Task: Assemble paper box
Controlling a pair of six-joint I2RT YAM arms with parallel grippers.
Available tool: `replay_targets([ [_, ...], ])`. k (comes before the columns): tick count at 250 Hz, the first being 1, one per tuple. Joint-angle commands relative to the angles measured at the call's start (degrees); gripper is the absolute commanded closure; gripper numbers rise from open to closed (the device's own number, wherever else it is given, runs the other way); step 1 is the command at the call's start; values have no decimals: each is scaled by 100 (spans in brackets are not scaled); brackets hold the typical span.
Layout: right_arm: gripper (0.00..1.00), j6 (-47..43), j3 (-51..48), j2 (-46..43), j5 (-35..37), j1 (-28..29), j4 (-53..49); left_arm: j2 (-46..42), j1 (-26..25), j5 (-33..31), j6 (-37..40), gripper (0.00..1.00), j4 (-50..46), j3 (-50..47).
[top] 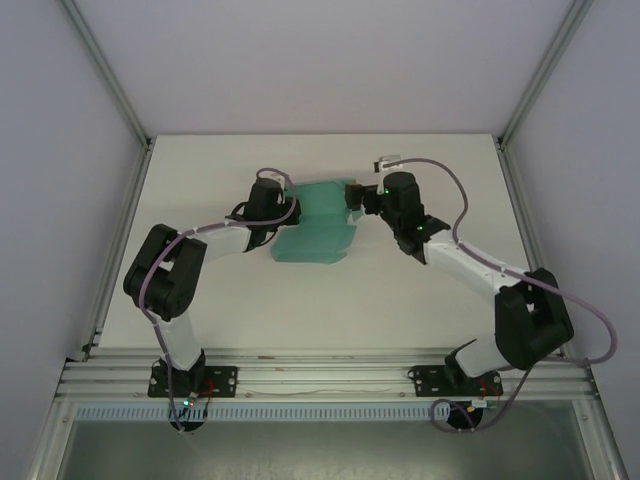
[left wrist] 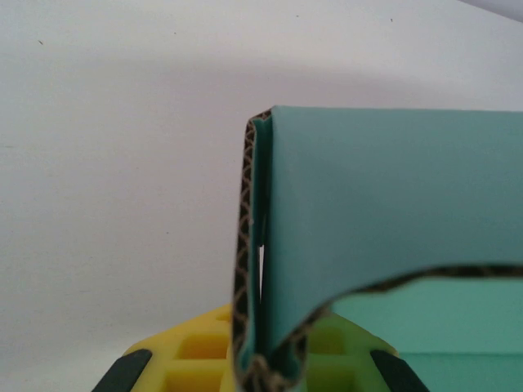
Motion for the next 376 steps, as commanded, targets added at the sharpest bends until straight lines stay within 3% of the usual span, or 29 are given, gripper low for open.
replay_targets([
  [1,0,-81,158,251,-448,-6,-83,27,11,-61,175,100,73,28],
  [63,0,40,367,758,-891,9,-130,14,-19,-51,167,100,110,45],
  [115,6,210,398,893,-1368,19,-89,12,-42,-311,131,100,-77,157],
  [220,0,87,-695,-1030,-1137,-269,-370,15,-33,-443,192,100,-43,91],
  [254,3,521,-911,-1199,-2275,-886,-358,38,-33,-385,214,100,46,79],
  [282,20,1013,-904,-914,-3010,-1433,-102,39,-38,-241,282,100,129,62],
  [297,24,943,-707,-616,-3646,-1637,-178,51,-37,-221,303,100,137,73],
  [333,34,162,52,239,-4918,-1654,-766,75,-40,-161,351,100,150,75],
  [376,39,33,489,911,-5492,-1469,-717,142,-43,-159,332,100,72,139],
])
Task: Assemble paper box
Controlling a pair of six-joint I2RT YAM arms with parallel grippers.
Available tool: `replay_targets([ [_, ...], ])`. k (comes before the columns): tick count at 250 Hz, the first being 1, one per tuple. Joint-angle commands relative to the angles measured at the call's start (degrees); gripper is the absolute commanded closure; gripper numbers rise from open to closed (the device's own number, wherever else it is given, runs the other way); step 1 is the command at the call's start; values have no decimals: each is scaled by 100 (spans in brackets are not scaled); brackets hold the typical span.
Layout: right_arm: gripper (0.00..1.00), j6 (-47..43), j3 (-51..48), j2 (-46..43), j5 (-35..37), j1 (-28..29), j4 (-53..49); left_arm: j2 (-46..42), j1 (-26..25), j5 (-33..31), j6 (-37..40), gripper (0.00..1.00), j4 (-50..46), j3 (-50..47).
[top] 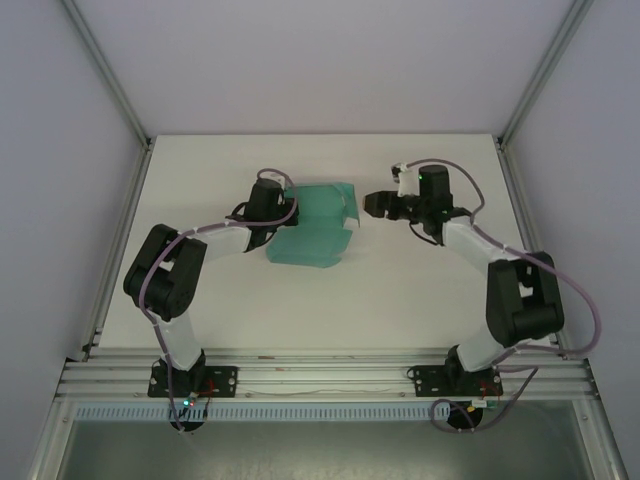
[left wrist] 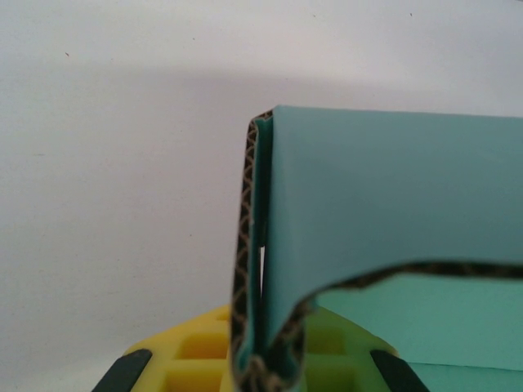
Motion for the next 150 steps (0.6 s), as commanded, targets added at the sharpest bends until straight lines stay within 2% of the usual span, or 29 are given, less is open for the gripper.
replay_targets([
  [1,39,-308,323,228,-940,159,-62,144,-37,83,82,100,155,138],
  [52,40,-614,650,559,-880,511,-319,216,-50,25,84,100,60,211],
  [78,41,-572,765,683,-515,666,-302,247,-64,-33,66,100,8,234],
  [150,46,-454,1272,1043,1786,1353,-522,164,-185,-414,104,100,-231,325],
])
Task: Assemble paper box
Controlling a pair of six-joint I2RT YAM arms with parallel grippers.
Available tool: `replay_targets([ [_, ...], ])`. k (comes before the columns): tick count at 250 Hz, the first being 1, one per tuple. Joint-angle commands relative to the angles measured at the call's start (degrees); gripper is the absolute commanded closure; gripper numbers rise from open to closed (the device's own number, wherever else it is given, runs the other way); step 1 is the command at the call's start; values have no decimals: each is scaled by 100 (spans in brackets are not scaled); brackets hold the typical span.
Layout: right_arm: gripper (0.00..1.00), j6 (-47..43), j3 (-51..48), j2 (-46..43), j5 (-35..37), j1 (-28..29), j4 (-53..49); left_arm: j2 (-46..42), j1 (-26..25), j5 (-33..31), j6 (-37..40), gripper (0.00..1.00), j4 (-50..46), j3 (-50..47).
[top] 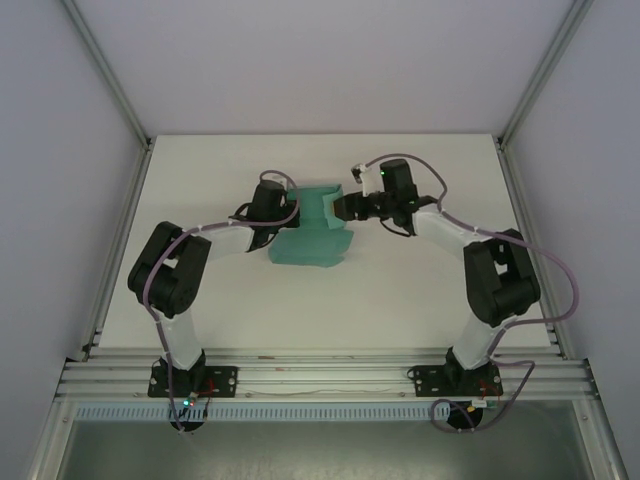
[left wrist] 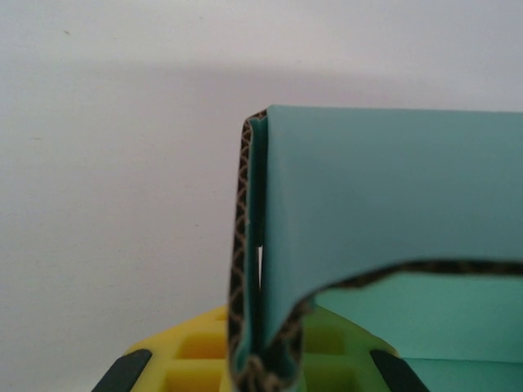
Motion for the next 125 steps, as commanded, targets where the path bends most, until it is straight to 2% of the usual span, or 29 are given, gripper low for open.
replay_targets([
  [1,46,9,320,162,1356,320,-155,-13,-115,-215,104,100,-137,252],
  [57,53,101,751,566,3977,989,-614,-105,-208,-412,56,100,-282,308],
  [68,57,129,830,647,4419,1084,-678,-110,-211,-391,28,100,-299,321],
  [93,67,130,890,773,4933,1208,-669,-106,-236,-409,25,100,-324,330],
  [125,72,218,1014,930,5063,1220,-766,-106,-262,-413,1,100,-324,356],
])
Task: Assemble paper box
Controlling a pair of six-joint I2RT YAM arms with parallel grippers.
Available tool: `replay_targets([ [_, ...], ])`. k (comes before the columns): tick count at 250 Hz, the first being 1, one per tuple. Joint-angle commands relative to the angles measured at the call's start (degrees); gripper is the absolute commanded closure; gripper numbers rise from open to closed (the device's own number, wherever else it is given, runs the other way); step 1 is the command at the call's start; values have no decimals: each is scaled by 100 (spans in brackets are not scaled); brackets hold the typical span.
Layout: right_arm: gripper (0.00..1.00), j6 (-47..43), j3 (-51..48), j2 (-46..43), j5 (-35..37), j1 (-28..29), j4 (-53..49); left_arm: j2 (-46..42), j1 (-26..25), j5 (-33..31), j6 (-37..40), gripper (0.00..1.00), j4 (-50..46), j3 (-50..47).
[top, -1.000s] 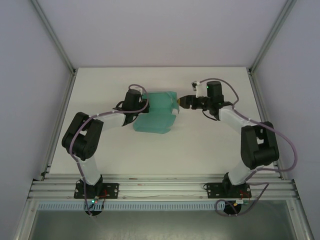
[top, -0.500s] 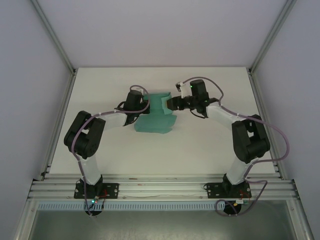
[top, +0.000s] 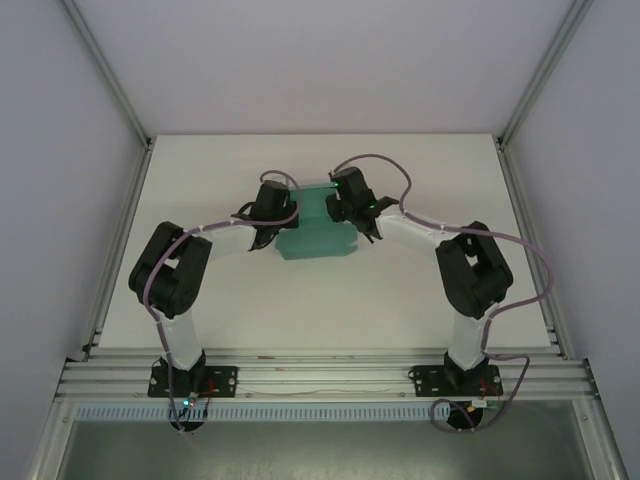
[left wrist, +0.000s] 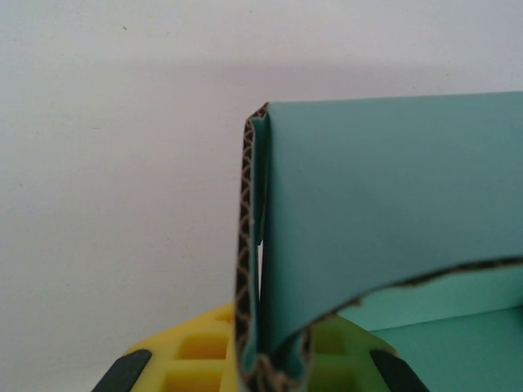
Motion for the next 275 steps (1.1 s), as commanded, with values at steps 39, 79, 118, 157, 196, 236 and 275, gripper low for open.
replay_targets([
  [39,79,232,212,330,894,24,-93,-88,-191,180,-5,100,64,271],
  [79,93,346,422,570,2207,124,-379,-88,-233,-88,-87,100,-158,367],
  [118,97,860,815,937,3888,127,-1116,-101,-233,-132,-173,100,-189,355],
  [157,97,1293,1380,1357,4863,133,-1913,-79,-242,-103,-242,100,-216,393],
  [196,96,1587,1512,1538,5346,109,-2120,-88,-242,-123,-336,100,-253,410],
  [236,95,1999,1880,1837,5534,55,-2543,-84,-242,-51,-471,100,-282,437],
  [275,89,1250,990,1369,3581,-17,-899,-73,-242,25,-463,100,-286,474],
])
